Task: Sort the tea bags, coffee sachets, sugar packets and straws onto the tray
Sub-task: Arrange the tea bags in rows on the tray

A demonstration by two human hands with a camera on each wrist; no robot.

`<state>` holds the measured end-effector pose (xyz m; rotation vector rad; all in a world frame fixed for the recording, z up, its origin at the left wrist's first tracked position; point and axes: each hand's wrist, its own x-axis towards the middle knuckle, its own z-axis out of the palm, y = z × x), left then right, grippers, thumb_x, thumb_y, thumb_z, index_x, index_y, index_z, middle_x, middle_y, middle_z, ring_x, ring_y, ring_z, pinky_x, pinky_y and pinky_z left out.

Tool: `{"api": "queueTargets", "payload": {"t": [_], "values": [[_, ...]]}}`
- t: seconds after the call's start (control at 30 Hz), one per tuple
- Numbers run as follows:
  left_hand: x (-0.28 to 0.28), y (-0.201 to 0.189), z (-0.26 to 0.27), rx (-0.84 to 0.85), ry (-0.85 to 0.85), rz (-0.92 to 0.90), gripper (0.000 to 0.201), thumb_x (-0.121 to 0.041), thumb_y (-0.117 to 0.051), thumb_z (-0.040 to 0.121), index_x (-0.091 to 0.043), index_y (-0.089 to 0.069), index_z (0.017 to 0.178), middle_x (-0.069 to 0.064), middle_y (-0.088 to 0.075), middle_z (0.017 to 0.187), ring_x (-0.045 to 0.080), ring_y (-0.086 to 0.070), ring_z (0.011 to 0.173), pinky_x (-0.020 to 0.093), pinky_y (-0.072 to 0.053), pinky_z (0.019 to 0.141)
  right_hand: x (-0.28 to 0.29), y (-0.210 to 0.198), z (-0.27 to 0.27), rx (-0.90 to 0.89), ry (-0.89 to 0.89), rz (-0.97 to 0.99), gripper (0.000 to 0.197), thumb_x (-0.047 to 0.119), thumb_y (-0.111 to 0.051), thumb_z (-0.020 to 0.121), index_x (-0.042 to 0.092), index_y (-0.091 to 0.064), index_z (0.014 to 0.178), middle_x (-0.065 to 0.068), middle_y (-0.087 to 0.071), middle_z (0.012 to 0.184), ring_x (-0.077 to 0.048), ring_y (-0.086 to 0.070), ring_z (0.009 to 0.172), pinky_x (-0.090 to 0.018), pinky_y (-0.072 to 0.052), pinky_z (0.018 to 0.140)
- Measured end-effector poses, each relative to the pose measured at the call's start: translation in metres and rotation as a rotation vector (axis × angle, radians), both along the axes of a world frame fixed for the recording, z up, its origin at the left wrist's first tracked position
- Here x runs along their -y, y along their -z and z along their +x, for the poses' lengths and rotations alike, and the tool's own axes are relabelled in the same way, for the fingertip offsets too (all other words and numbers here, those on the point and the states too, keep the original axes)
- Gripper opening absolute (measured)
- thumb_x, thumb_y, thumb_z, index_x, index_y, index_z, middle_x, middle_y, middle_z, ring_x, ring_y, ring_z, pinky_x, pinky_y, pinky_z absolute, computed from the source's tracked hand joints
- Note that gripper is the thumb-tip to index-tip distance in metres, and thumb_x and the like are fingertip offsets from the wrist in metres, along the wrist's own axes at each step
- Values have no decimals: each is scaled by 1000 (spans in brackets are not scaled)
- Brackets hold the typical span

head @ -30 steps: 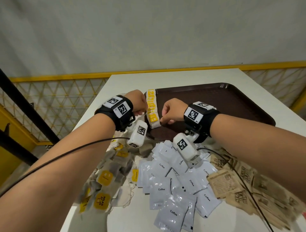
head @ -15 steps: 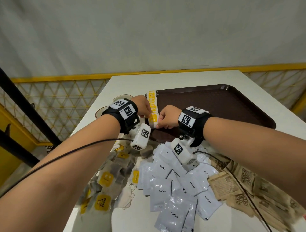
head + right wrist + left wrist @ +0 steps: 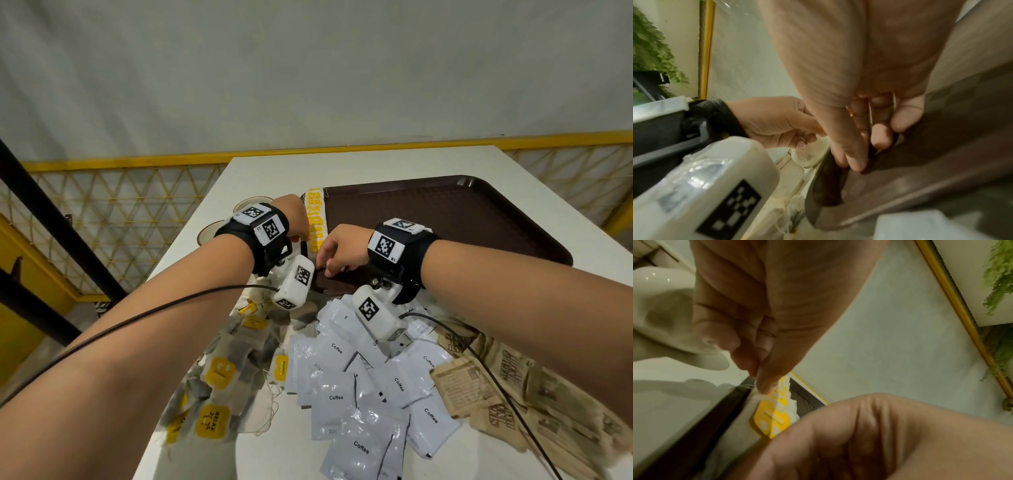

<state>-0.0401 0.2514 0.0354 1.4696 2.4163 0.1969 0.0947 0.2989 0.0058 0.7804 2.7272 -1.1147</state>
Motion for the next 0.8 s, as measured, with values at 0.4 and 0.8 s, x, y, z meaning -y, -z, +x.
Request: {"api": "queueTargets", "payload": {"t": [0.4, 0.8], "values": [[-5, 3, 1, 18, -22, -89, 22, -9, -56, 90, 2, -68, 105, 8, -65, 80, 17, -57, 65, 22, -45, 55, 0, 1, -1, -11, 28, -3, 13, 1, -69, 82, 14, -69, 85, 4, -58, 65, -9, -48, 54, -9, -40, 42], [-11, 5, 0, -1, -66, -12, 13, -11, -59, 89, -2, -62, 98, 13, -61, 92, 27, -61, 86, 35, -53, 82, 3, -4, -1, -2, 42, 23, 20, 1, -67, 83, 7, -71, 101, 9, -57, 68, -9, -52, 61, -9, -43, 46]]}}
